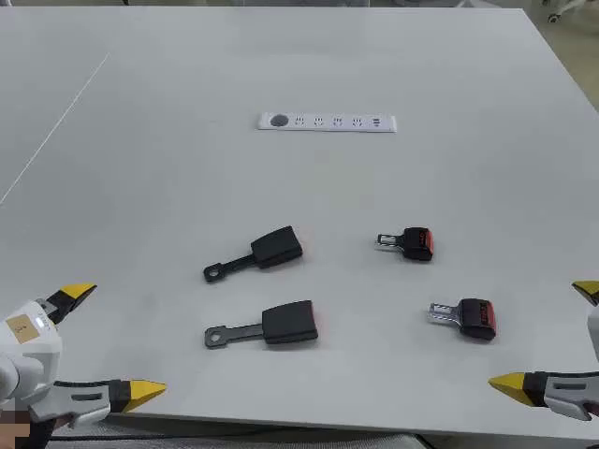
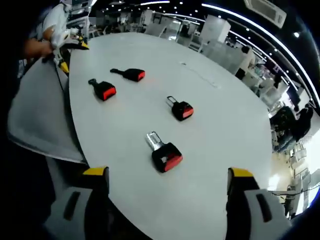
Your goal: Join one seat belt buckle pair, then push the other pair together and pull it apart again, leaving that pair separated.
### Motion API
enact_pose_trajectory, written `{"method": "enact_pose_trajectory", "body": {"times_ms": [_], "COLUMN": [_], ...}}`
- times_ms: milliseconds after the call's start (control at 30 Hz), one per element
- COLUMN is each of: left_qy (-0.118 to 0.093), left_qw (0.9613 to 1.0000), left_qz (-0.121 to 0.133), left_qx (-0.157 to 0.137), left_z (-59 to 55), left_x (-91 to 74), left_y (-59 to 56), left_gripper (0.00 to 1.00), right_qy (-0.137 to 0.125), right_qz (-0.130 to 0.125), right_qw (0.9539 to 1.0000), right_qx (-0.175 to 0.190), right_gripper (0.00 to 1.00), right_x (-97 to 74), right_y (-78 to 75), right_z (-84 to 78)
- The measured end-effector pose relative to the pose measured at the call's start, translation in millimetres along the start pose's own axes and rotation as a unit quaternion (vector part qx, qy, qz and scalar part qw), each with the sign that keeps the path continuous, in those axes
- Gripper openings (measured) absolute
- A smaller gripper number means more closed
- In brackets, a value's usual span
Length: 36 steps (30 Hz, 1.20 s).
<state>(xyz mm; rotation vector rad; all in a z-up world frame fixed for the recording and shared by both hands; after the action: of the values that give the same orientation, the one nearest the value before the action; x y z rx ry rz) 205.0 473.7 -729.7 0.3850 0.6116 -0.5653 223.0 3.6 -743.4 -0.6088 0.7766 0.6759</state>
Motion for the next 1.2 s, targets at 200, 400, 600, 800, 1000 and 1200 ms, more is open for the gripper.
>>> {"method": "enact_pose_trajectory", "body": {"times_ms": [200,400,600,800,1000,1200], "left_qy": [0.003,0.004,0.005,0.004,0.005,0.005], "left_qw": [1.0,1.0,1.0,1.0,1.0,1.0], "left_qz": [-0.003,-0.001,-0.003,0.004,-0.001,0.003], "left_qx": [0.001,0.0,0.001,-0.003,0.004,0.005], "left_z": [-1.1,-1.2,-1.6,-1.1,-0.8,-0.6], "left_x": [0.8,0.6,0.8,-0.2,0.3,-0.4], "left_y": [-1.2,-0.5,-1.1,1.4,-0.9,-0.1], "left_gripper": [1.0,1.0,1.0,1.0,1.0,1.0], "right_qy": [0.002,0.0,-0.001,-0.007,-0.057,-0.056], "right_qz": [0.002,0.004,0.001,0.007,0.017,0.016], "right_qw": [1.0,1.0,1.0,1.0,0.9976,0.9978], "right_qx": [0.002,-0.002,-0.003,0.001,0.035,0.033], "right_gripper": [0.99,0.99,0.99,1.0,0.99,0.99], "right_x": [0.8,0.0,0.8,1.4,-3.6,-5.1], "right_y": [3.3,3.8,0.3,1.1,1.4,-2.8], "right_z": [-2.6,-1.6,1.0,7.0,24.8,29.1]}}
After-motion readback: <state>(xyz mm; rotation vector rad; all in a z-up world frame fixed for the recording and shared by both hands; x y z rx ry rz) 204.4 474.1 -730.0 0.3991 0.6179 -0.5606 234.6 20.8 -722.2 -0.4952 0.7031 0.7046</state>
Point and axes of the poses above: the centre of the closed fingertips' face, and the gripper's own axes: x roughly forward along the fingers, y roughly to its left, z roughly out of its top, the point moved 2 cm from there along -x, roughly backward along the fingers, and after that the axes turned 2 degrees about -x, right-handed, at the moved point
